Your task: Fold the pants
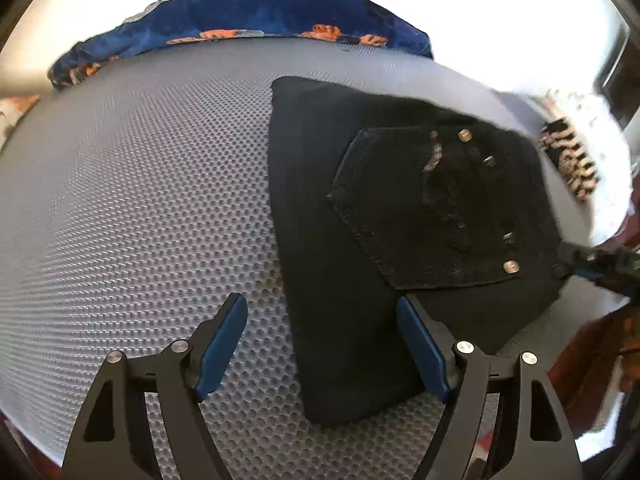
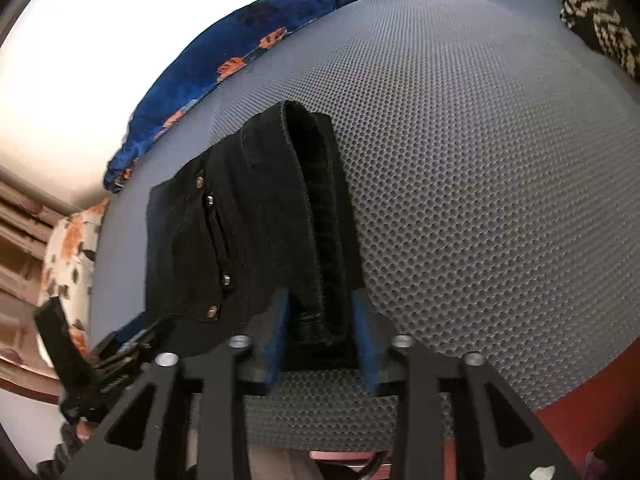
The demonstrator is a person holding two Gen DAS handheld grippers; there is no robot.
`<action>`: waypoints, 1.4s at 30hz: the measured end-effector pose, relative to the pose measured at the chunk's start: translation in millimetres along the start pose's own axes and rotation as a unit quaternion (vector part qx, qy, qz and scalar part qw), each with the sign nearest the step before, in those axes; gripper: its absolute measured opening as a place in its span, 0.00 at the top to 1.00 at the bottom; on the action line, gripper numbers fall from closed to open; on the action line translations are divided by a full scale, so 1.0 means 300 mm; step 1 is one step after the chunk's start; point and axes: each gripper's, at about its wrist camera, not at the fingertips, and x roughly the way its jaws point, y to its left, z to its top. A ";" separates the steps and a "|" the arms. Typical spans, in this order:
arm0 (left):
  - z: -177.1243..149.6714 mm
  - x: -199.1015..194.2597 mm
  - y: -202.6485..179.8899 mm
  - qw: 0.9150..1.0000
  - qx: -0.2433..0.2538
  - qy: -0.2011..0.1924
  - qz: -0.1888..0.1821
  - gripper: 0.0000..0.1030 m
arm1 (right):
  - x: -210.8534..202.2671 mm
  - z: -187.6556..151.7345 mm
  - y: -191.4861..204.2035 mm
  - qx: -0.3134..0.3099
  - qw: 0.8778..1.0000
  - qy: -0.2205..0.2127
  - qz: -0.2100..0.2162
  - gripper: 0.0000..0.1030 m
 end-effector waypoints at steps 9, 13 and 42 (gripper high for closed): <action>0.070 -0.047 0.101 0.995 -0.062 -0.012 -0.077 0.24 | -0.014 0.075 -0.004 -0.020 1.000 0.003 0.011 0.48; 0.098 -0.011 0.137 0.990 -0.088 0.014 -0.108 0.25 | 0.024 0.113 -0.027 -0.023 0.998 0.020 0.049 0.48; 0.316 0.214 0.067 0.984 -0.060 0.062 -0.156 0.26 | 0.264 0.270 -0.100 -0.035 0.956 0.136 0.256 0.53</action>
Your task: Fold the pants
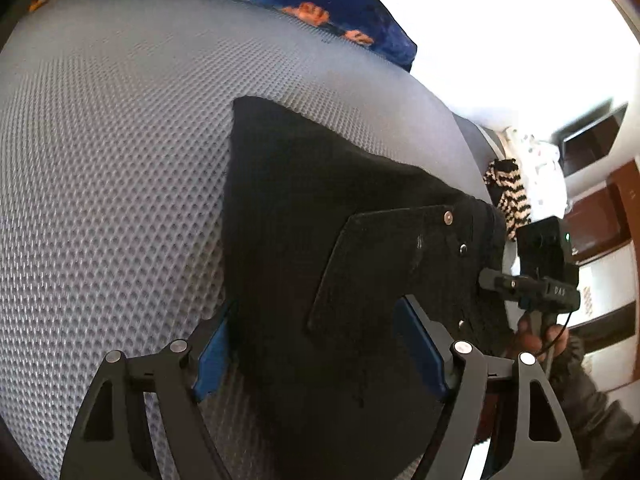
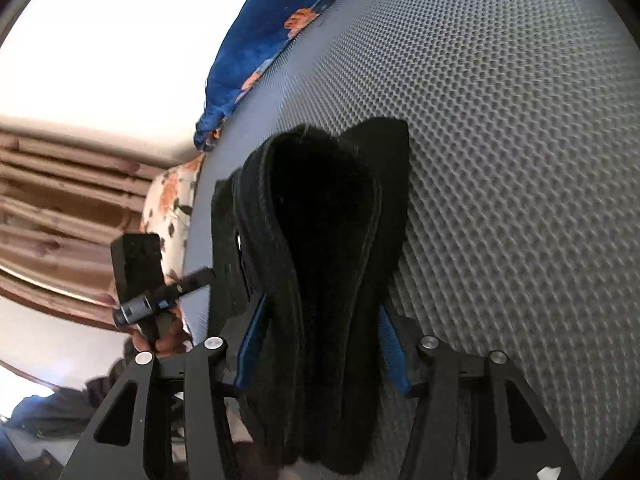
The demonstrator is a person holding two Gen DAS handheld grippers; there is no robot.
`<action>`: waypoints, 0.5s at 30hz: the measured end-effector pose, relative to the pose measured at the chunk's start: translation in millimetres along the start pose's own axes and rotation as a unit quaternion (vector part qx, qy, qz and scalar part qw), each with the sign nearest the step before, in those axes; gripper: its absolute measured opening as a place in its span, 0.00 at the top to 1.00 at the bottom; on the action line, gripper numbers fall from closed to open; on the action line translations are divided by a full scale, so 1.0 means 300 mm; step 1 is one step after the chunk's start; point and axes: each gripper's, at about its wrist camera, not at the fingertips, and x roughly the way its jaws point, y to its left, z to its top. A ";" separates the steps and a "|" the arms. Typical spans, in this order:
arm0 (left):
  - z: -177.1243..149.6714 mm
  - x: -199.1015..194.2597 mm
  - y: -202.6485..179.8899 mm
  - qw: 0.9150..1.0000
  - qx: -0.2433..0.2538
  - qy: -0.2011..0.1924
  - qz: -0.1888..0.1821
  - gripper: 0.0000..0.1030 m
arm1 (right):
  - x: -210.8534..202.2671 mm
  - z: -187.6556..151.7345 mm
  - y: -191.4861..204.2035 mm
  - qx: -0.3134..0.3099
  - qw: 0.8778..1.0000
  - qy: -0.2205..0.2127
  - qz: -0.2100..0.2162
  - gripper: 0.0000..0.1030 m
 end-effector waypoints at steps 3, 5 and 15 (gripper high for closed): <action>-0.008 0.011 -0.032 0.999 0.019 -0.010 0.036 0.35 | 0.009 0.007 0.008 -0.001 1.000 -0.013 -0.005 0.60; -0.016 0.011 -0.045 0.997 0.031 -0.019 0.061 0.49 | 0.004 -0.011 0.014 0.008 1.000 -0.022 -0.017 0.67; -0.043 -0.067 -0.063 0.992 0.031 -0.050 0.109 0.82 | -0.018 -0.072 0.206 0.003 0.991 -0.086 -0.099 0.76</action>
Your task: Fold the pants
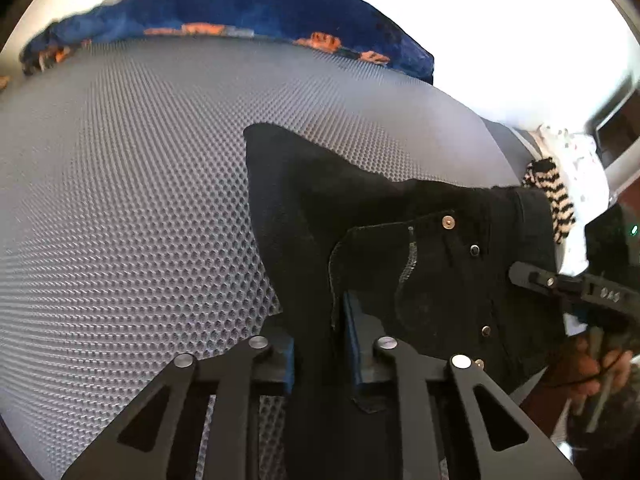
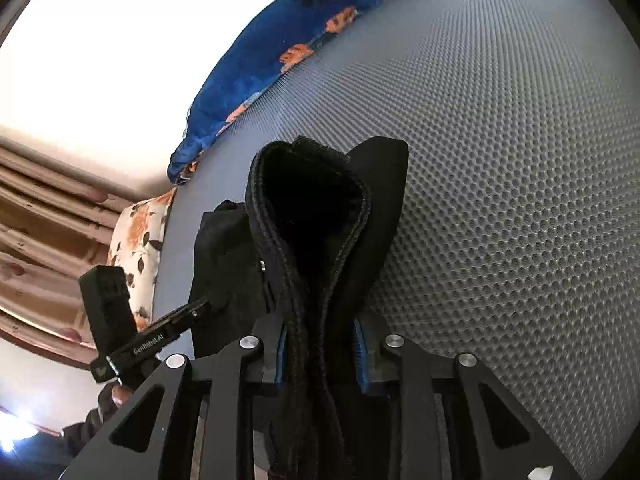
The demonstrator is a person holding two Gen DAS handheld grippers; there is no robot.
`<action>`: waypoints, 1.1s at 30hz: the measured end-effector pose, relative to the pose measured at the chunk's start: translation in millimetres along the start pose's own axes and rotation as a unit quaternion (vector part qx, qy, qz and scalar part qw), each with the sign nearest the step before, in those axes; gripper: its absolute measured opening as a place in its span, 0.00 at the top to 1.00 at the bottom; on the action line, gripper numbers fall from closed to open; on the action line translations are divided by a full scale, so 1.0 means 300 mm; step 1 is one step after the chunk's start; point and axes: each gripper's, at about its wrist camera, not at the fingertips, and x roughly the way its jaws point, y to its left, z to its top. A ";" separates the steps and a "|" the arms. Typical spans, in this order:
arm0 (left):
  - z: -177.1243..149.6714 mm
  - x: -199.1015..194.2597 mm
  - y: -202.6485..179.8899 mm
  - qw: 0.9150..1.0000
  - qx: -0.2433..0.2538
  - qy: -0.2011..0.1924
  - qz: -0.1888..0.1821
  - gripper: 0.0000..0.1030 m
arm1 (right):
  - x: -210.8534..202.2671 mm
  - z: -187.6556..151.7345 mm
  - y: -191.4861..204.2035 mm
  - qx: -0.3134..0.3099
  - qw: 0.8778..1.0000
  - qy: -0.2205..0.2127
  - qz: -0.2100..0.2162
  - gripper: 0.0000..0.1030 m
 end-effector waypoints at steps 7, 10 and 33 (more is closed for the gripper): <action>-0.022 -0.119 0.063 1.000 -0.015 -0.018 0.006 0.85 | 0.019 -0.011 0.113 0.000 1.000 0.004 -0.002 0.77; -0.026 -0.174 0.103 0.999 -0.021 -0.031 0.019 0.85 | 0.050 -0.019 0.164 -0.008 1.000 0.013 0.007 0.77; 0.151 -0.302 0.490 0.990 -0.058 -0.098 0.086 0.85 | 0.454 0.208 0.547 -0.069 0.994 0.060 0.053 0.78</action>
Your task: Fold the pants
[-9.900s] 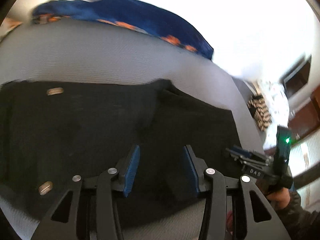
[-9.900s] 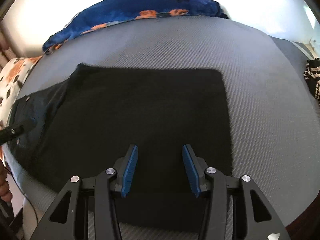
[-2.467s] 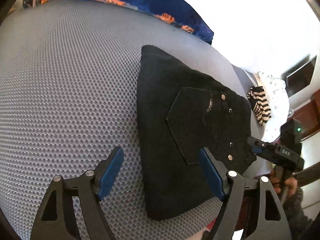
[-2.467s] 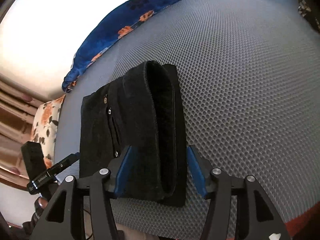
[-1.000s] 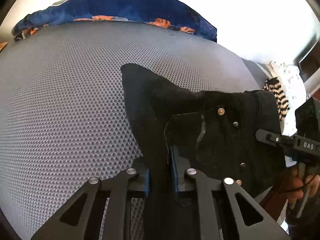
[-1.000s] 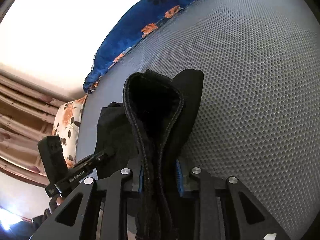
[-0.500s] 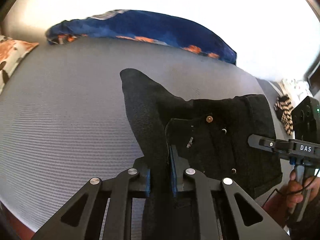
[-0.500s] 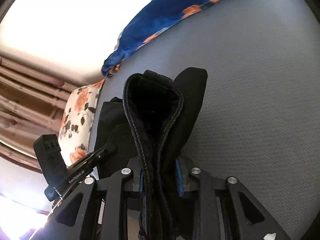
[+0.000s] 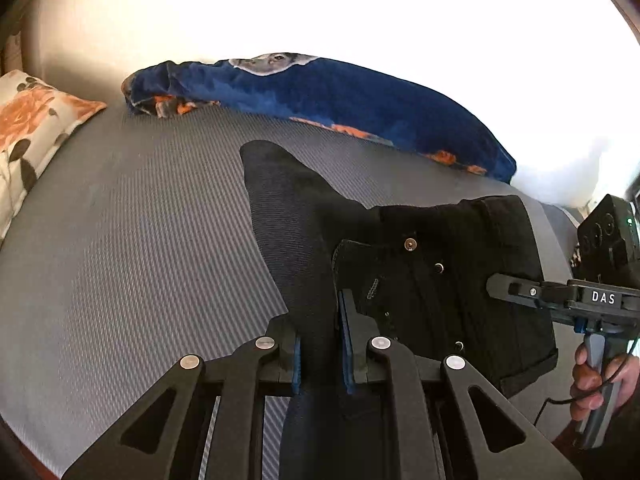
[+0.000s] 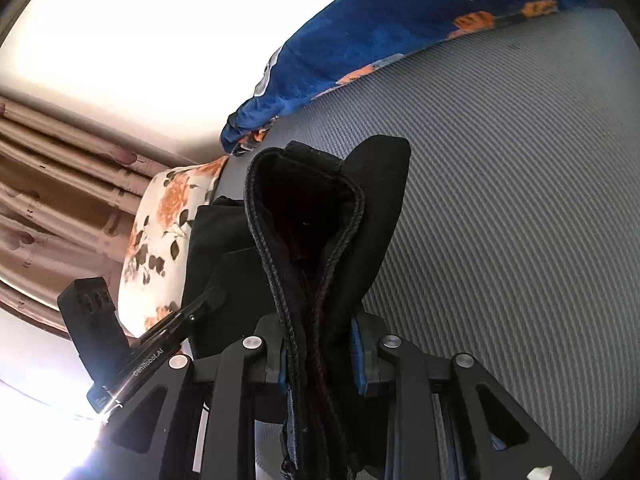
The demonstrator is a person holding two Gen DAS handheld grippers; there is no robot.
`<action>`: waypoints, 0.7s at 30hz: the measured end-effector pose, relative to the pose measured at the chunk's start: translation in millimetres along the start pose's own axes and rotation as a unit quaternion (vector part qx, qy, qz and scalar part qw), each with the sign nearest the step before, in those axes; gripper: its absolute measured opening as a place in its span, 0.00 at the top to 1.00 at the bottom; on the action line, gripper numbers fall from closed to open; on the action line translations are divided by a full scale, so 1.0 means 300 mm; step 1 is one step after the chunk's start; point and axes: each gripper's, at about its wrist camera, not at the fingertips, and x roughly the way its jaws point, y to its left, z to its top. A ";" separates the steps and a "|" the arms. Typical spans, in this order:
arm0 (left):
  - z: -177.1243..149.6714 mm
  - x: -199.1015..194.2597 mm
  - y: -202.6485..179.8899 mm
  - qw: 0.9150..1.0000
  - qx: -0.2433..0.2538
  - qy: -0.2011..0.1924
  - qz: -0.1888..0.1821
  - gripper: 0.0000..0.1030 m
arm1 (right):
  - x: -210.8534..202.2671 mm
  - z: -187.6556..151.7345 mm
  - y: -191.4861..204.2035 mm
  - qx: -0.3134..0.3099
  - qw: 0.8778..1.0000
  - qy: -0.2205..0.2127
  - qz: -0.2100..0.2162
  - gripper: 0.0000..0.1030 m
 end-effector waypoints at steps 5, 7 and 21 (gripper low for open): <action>0.071 0.086 0.041 1.000 -0.004 0.002 -0.002 0.85 | 0.042 0.086 -0.019 0.003 1.000 -0.001 -0.012 0.78; 0.088 0.120 0.056 1.000 -0.006 0.004 -0.003 0.85 | 0.063 0.119 -0.030 0.006 1.000 -0.002 -0.017 0.78; 0.005 0.312 0.180 0.999 -0.006 0.008 0.043 0.37 | 0.182 0.125 -0.141 -0.033 0.990 -0.023 -0.137 0.57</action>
